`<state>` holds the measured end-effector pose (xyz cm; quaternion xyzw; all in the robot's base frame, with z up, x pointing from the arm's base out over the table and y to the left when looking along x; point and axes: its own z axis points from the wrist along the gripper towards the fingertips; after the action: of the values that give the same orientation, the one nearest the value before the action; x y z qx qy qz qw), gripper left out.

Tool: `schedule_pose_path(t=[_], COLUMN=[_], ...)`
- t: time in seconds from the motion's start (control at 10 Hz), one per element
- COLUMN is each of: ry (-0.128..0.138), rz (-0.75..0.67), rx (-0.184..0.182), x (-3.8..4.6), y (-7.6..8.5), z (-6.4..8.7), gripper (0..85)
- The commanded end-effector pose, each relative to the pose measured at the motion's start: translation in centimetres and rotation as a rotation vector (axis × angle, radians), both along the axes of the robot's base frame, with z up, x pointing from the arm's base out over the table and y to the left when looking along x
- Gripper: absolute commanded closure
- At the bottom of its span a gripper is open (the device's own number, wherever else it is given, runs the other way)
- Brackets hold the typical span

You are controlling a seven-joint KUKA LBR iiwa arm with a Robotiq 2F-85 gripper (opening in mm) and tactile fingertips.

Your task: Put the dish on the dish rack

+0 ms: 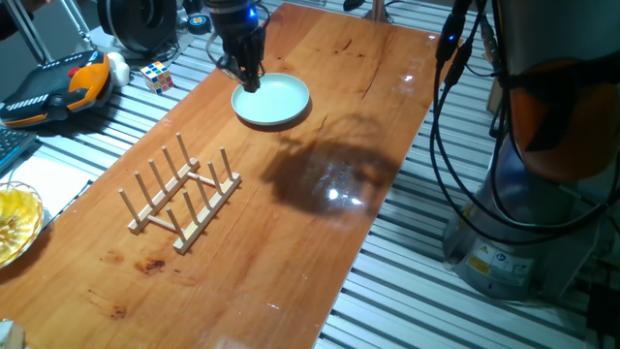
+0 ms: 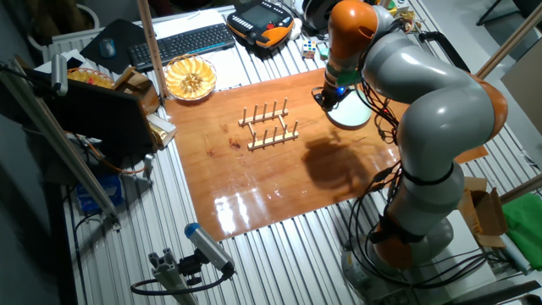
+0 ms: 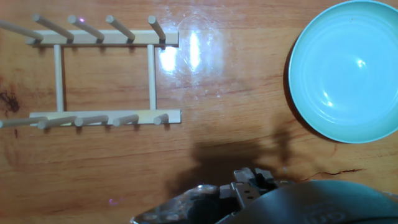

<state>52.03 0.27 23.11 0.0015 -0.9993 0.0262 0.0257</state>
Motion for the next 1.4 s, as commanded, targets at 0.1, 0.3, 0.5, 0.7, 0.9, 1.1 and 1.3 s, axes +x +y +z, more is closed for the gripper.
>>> schedule_pose_path(t=[0.1, 0.3, 0.5, 0.7, 0.9, 1.1, 1.3], ry=[-0.008, -0.015, -0.022, -0.041, -0.049, -0.068, -0.079], rz=[-0.002, -0.012, -0.021, -0.026, -0.025, -0.031, -0.044], rx=[-0.014, -0.037, -0.063, -0.097, -0.096, -0.095, -0.100], x=[0.75, 1.66, 2.28, 2.71, 3.01, 3.43, 3.84], y=[-0.5, -0.9, -1.0, -1.3, -2.1, -2.9, -4.4], z=[-0.8, -1.8, -2.6, -3.2, -3.6, -4.8, -6.4], gripper=[84.3, 84.3, 84.3, 84.3, 84.3, 84.3, 84.3])
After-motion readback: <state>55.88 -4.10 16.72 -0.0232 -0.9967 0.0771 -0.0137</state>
